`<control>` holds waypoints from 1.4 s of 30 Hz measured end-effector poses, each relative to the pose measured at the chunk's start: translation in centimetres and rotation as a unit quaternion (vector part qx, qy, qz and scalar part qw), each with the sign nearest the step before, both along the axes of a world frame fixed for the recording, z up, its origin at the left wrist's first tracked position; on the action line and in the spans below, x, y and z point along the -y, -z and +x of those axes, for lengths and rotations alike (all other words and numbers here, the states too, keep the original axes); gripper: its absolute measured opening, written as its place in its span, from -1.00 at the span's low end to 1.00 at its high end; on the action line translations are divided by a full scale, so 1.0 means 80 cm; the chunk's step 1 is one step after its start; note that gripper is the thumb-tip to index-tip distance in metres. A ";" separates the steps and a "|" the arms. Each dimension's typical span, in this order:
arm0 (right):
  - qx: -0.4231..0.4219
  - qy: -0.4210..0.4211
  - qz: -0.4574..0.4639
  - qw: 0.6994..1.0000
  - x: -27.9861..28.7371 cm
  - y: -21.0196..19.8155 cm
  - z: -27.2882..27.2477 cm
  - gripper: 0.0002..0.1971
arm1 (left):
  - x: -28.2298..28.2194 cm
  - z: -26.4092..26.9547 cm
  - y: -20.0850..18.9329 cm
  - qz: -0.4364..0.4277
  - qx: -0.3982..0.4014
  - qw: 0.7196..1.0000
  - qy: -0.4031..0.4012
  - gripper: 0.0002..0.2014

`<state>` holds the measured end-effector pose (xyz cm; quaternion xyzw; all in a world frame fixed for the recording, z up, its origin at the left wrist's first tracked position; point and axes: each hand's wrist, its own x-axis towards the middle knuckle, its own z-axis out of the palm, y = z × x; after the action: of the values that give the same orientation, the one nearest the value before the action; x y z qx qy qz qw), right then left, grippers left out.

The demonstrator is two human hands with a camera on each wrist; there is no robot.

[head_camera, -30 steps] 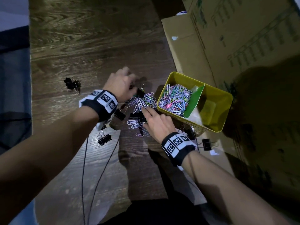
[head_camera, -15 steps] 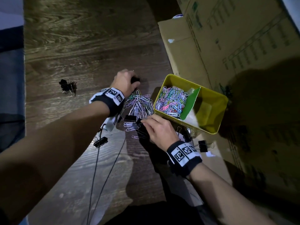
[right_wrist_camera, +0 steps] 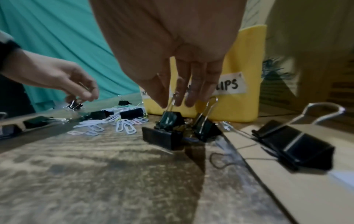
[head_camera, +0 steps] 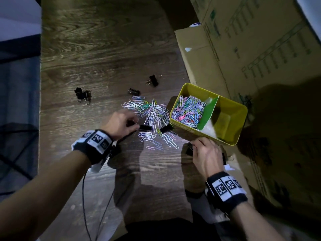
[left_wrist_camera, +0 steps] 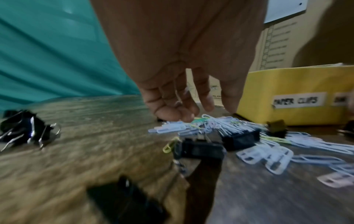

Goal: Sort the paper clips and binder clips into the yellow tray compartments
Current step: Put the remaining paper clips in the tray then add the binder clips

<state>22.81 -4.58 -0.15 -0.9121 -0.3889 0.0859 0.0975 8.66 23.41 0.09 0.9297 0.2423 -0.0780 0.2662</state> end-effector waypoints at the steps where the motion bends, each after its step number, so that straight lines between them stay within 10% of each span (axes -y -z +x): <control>1: 0.006 -0.001 -0.007 1.000 -0.003 -0.004 -0.004 -0.74 | 0.007 -0.008 0.008 -0.008 -0.009 1.000 -0.004 -0.78; 11: -0.098 -0.157 -0.122 0.975 -0.102 -0.020 -0.019 -0.38 | 0.021 -0.024 0.030 0.042 -0.090 0.995 -0.016 -0.71; 16: -0.078 -0.181 -0.150 0.969 -0.112 -0.010 -0.013 -0.54 | 0.012 -0.042 0.009 0.095 -0.171 0.980 -0.040 -0.65; 23: -0.035 -0.207 -0.066 0.976 -0.091 -0.002 -0.014 -0.64 | 0.056 0.023 0.010 0.086 -0.076 0.993 0.033 -0.62; 36: -0.004 -0.096 -0.048 0.994 0.020 0.001 -0.003 -0.63 | 0.040 -0.019 0.021 0.209 0.040 0.973 0.094 -0.75; 42: -0.011 -0.047 -0.120 0.992 0.018 -0.001 -0.010 -0.72 | 0.021 -0.068 0.019 0.258 0.017 0.966 -0.007 -0.88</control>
<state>22.04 -5.99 -0.10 -0.8967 -0.4175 0.1466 -0.0127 3.22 21.77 -1.41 0.9665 0.2558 0.0048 0.0219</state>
